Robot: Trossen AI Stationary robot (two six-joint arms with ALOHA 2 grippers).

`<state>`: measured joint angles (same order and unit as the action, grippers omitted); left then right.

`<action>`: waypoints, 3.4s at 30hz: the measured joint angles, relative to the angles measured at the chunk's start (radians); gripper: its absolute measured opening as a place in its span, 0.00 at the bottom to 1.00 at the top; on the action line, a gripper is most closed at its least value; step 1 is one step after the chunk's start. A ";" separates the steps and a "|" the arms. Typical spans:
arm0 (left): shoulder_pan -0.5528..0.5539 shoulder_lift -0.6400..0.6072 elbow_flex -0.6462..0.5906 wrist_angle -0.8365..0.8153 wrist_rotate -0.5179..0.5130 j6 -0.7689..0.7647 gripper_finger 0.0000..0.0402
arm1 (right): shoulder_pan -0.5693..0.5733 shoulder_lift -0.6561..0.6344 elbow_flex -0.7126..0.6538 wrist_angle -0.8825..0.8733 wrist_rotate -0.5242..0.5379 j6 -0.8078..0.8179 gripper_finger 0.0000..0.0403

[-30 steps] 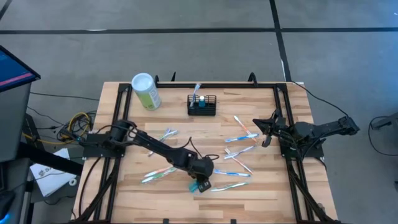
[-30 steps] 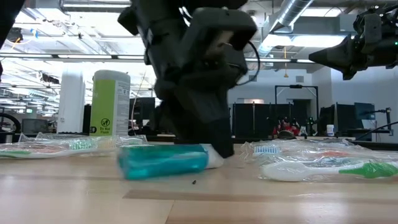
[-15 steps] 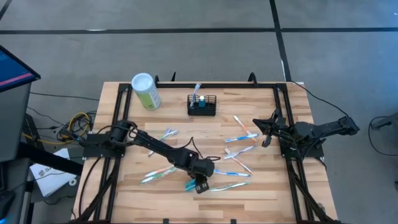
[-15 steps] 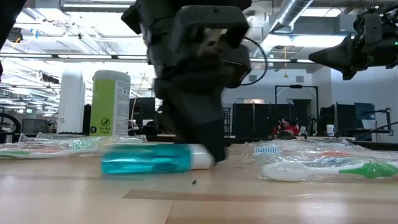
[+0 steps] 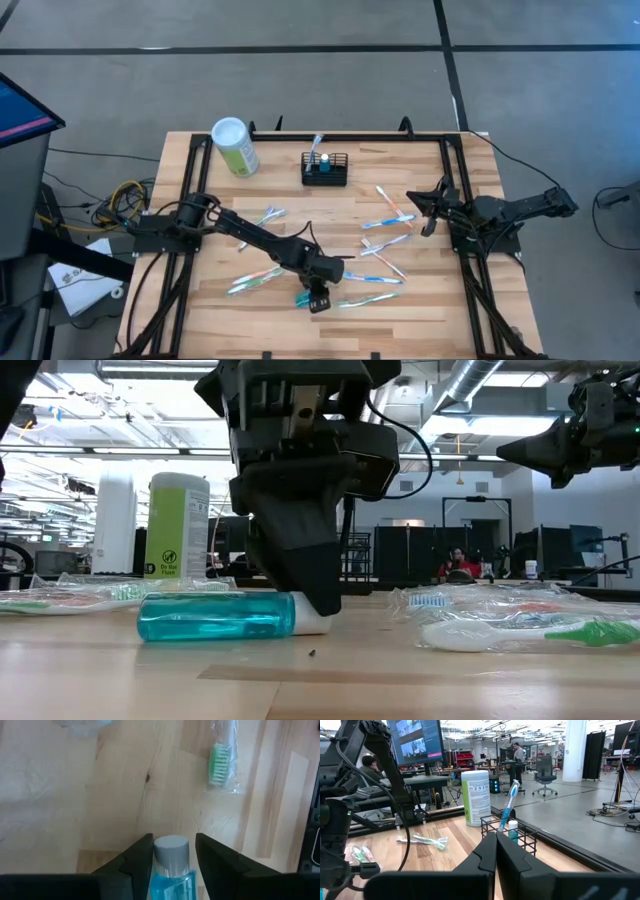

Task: Pick & Place toothbrushing station
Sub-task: Put the mouthwash into the black wire organizer

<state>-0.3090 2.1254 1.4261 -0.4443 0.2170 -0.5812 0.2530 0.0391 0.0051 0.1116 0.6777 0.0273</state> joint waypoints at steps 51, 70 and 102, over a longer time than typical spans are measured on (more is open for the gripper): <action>0.017 -0.250 -0.039 -0.016 -0.527 0.162 0.21 | 0.000 0.000 0.000 -0.002 0.000 0.000 0.00; 0.091 -0.841 -0.712 0.671 -0.706 0.223 0.21 | 0.000 0.000 0.000 0.001 0.000 0.000 0.00; 0.447 -0.537 -0.912 1.686 -0.611 0.503 0.21 | -0.001 0.000 0.000 0.006 0.003 -0.008 0.00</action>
<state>0.1385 1.5881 0.5140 1.2414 -0.3942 -0.0779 0.2523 0.0391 0.0051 0.1172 0.6804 0.0189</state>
